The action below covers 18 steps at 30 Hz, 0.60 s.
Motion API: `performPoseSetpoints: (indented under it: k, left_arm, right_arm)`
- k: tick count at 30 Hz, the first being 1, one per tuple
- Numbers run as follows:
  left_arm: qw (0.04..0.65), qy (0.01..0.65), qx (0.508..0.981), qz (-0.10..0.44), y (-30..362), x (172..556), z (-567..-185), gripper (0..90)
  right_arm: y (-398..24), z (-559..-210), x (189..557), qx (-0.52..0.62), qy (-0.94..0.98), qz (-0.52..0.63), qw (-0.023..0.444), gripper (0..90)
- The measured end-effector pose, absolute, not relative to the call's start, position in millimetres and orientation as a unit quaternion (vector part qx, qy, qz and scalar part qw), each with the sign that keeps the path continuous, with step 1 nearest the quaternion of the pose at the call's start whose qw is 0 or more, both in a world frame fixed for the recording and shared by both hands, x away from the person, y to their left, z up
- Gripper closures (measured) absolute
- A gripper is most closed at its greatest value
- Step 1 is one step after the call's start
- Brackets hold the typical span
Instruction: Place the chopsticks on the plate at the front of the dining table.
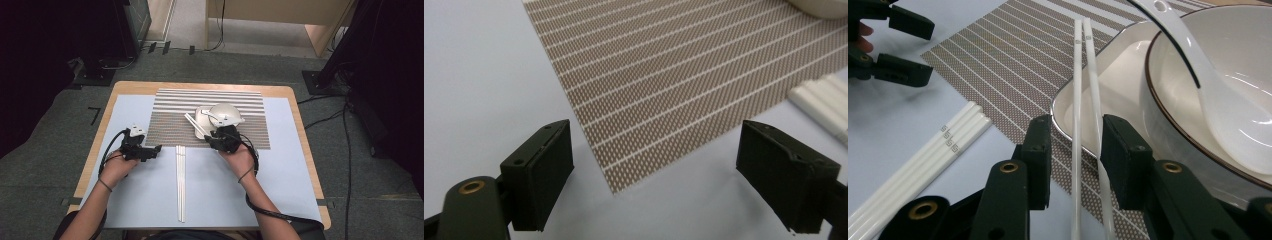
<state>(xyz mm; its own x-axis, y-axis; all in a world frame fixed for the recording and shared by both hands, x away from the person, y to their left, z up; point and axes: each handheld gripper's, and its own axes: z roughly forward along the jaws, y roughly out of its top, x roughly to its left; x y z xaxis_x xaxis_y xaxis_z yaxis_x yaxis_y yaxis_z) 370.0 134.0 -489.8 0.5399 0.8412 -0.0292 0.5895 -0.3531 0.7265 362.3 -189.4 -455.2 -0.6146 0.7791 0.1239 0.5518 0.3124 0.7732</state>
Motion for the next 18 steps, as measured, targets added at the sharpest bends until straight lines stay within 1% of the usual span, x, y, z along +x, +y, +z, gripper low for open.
performPoseSetpoints:
  k: [4, 8, 10, 12, 14, 18]
  left_arm:
    - [0.370, 0.433, 0.804, 0.172, 129, 372, -483, 14.8]
    - [0.378, 0.415, 0.811, 0.164, 122, 375, -478, 15.2]
    - [0.385, 0.402, 0.815, 0.163, 118, 376, -476, 17.3]
    - [0.391, 0.393, 0.816, 0.163, 115, 377, -474, 22.5]
    - [0.397, 0.397, 0.814, 0.153, 111, 382, -473, 22.7]
    - [0.398, 0.390, 0.819, 0.137, 106, 389, -473, 26.1]
  right_arm:
    - [-197, -454, 357, 0.420, 0.794, 0.416, 0.139, 61.9]
    - [-205, -457, 352, 0.425, 0.793, 0.415, 0.139, 56.2]
    - [-208, -460, 350, 0.422, 0.794, 0.413, 0.143, 52.9]
    - [-210, -462, 348, 0.423, 0.795, 0.410, 0.145, 50.4]
    - [-214, -464, 346, 0.423, 0.795, 0.409, 0.145, 48.9]
    - [-220, -467, 343, 0.428, 0.794, 0.407, 0.146, 46.8]
